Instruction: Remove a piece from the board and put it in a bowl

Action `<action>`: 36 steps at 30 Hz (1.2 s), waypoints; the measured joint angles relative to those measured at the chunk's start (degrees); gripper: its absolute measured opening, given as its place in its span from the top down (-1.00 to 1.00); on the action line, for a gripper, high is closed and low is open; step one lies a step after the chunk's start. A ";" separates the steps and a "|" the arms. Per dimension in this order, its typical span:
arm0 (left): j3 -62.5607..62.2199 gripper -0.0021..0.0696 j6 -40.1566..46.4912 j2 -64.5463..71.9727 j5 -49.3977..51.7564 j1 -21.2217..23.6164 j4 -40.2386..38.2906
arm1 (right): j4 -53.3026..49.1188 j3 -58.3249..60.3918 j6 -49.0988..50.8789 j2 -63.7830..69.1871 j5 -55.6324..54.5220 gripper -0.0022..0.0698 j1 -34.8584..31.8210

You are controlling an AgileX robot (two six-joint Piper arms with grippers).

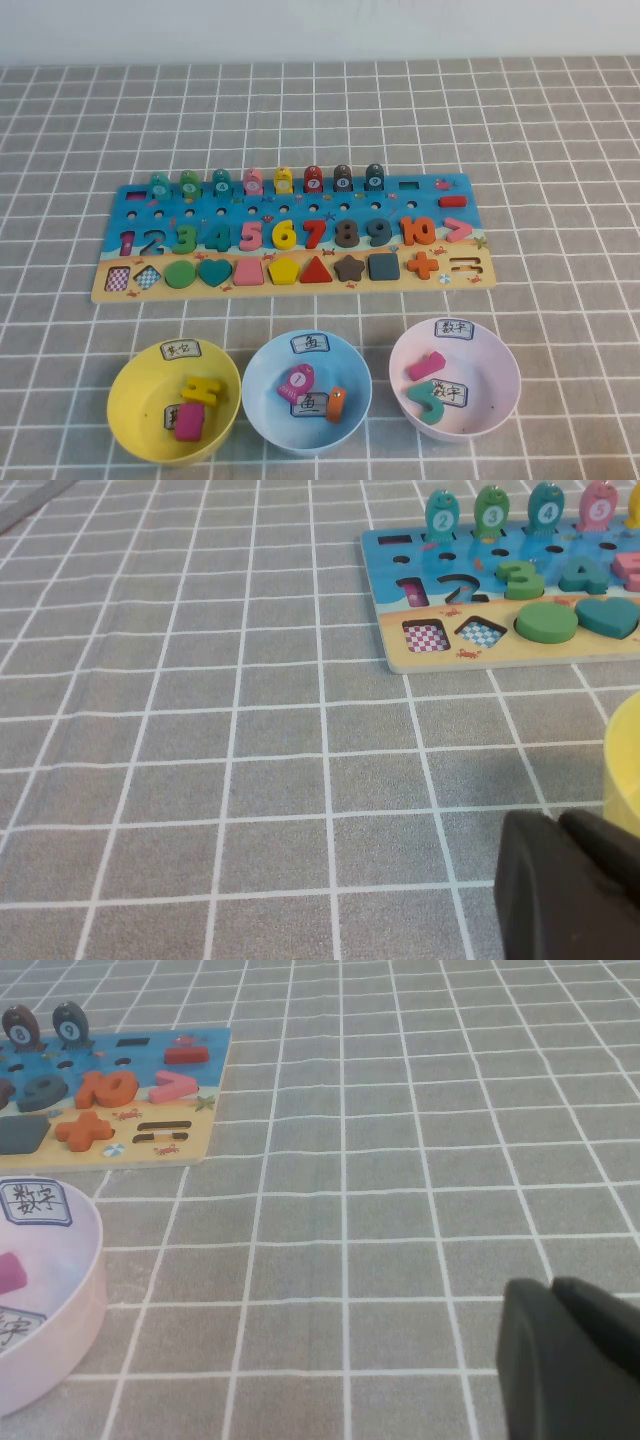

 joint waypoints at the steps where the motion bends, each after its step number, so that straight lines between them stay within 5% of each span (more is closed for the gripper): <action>1: 0.00 0.95 0.00 0.00 0.00 0.00 0.00 | 0.00 0.00 0.00 0.00 0.00 0.99 0.00; 36: 0.00 0.95 1.57 0.00 0.00 0.00 0.37 | 0.00 0.00 0.00 0.00 0.00 0.99 0.00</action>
